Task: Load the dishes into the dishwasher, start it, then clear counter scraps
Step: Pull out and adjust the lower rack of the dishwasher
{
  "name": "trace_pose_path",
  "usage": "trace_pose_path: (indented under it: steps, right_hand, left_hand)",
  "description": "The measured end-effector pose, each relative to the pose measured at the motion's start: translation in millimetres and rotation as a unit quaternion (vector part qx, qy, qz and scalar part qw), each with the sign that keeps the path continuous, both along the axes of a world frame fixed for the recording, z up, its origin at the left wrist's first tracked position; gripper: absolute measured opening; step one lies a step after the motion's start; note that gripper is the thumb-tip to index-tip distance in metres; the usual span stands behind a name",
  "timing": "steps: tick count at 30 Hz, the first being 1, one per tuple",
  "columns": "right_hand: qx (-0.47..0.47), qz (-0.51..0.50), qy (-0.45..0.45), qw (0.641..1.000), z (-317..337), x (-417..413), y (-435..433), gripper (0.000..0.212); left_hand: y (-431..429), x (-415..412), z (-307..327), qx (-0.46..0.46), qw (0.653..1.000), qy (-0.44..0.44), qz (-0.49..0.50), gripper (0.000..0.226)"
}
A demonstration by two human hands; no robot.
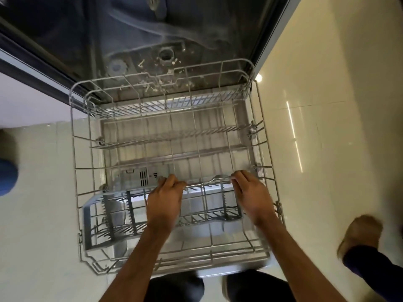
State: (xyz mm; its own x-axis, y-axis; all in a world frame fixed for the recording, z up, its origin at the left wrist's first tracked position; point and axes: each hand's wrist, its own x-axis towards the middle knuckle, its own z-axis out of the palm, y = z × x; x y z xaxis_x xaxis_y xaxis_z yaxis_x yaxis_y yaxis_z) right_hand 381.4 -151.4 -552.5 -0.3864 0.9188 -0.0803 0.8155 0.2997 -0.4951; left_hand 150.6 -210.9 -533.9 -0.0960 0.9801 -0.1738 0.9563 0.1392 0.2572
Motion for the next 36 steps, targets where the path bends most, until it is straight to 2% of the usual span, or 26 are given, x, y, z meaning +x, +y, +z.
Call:
trace_pose_path:
  steps: [3, 8, 15, 22, 29, 36]
  right_hand:
    - [0.035, 0.001, -0.014, 0.999, 2, -3, 5, 0.023]
    - [0.065, 0.012, -0.009, 0.998, 9, -1, 3, 0.016]
    - [0.050, 0.027, 0.005, 0.998, 11, 7, 0, 0.014]
    - [0.081, 0.037, 0.031, 0.996, 12, 2, 2, 0.011]
    - [0.067, 0.048, 0.015, 0.996, 4, 2, 0, 0.015]
    - [0.059, 0.018, 0.019, 0.998, -4, 8, 6, 0.013]
  left_hand:
    - [1, 3, -3, 0.003, 1.000, -0.003, 0.006, 0.035]
    - [2, 2, -4, 0.015, 1.000, 0.004, 0.009, 0.036]
    - [3, 5, -10, 0.033, 0.999, 0.009, 0.018, 0.033]
    - [2, 5, -12, 0.050, 0.999, 0.000, 0.022, 0.026]
    - [0, 4, -9, 0.053, 0.998, 0.008, 0.033, 0.023]
    - [4, 10, -9, 0.052, 0.998, 0.007, 0.033, 0.021]
